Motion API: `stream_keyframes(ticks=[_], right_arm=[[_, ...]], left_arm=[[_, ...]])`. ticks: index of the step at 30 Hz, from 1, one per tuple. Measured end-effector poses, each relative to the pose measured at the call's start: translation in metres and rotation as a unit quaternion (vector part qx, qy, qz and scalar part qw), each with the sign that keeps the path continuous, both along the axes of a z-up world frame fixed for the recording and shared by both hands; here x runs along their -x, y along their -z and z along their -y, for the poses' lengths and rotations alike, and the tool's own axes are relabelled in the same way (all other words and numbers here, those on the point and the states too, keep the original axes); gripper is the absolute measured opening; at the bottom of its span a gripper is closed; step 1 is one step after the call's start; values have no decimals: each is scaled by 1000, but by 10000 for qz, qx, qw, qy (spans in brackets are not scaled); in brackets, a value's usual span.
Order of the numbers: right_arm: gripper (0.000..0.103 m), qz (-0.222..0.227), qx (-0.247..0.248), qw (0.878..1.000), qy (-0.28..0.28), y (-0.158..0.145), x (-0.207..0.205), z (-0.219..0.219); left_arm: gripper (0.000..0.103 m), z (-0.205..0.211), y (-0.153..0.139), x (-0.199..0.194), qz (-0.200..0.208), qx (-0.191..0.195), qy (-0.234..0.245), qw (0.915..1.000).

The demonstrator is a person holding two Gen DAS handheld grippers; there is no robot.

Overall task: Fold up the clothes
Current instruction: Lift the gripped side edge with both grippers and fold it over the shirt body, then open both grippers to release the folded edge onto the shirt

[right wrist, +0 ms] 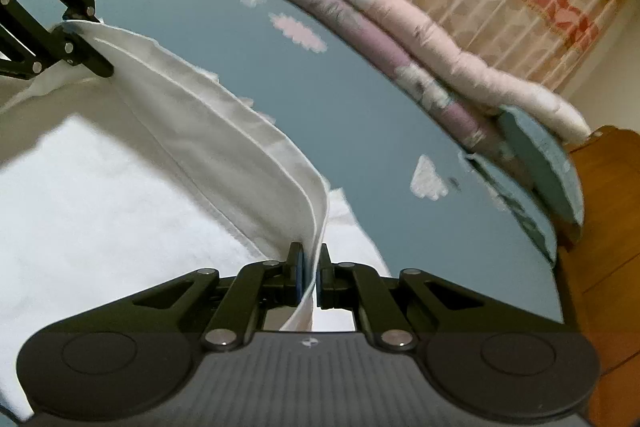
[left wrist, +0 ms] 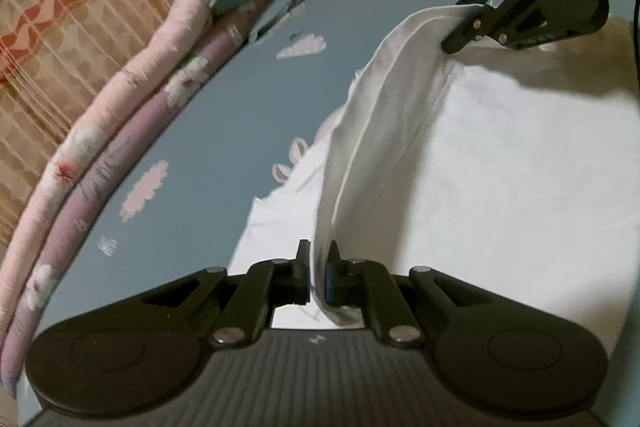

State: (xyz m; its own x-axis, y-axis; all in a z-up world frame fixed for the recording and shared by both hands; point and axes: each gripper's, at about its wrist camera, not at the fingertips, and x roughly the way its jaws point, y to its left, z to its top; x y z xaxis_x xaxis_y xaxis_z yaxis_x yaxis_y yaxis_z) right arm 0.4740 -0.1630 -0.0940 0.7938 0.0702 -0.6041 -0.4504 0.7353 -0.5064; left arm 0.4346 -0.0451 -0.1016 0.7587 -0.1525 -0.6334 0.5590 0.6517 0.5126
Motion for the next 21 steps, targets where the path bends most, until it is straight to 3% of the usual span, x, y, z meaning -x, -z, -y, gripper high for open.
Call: stream_keyframes(ticks=[4, 6, 7, 8, 9, 11, 15, 18, 21], right_arm=[[9, -69, -8, 10000, 65, 17, -6, -1], [18, -42, -74, 9999, 125, 18, -5, 0], [22, -47, -140, 9998, 140, 14, -3, 2], [34, -52, -206, 9997, 154, 9, -1, 3], [47, -57, -276, 9995, 159, 5, 2, 5], [58, -62, -477, 9988, 43, -9, 15, 9], [67, 24, -605, 9982, -14, -40, 44, 18], [78, 149, -661, 9977, -20, -59, 72, 28], [80, 114, -559, 9984, -43, -62, 95, 38]], left_arm=[[15, -6, 6, -4, -134, 281, -115, 9994], [40, -8, 3, -3, -123, 316, -183, 9993], [46, -10, 0, -1, -92, 312, -221, 9992], [51, -12, -5, 4, -62, 352, -218, 9991], [51, -15, -10, 9, -34, 404, -205, 9990], [54, -20, -25, 18, -25, 532, -153, 9985], [72, -34, -56, 48, 177, 691, -203, 9972], [77, -44, -69, 75, 169, 833, -134, 9963], [79, -50, -64, 96, 63, 677, 11, 9977]])
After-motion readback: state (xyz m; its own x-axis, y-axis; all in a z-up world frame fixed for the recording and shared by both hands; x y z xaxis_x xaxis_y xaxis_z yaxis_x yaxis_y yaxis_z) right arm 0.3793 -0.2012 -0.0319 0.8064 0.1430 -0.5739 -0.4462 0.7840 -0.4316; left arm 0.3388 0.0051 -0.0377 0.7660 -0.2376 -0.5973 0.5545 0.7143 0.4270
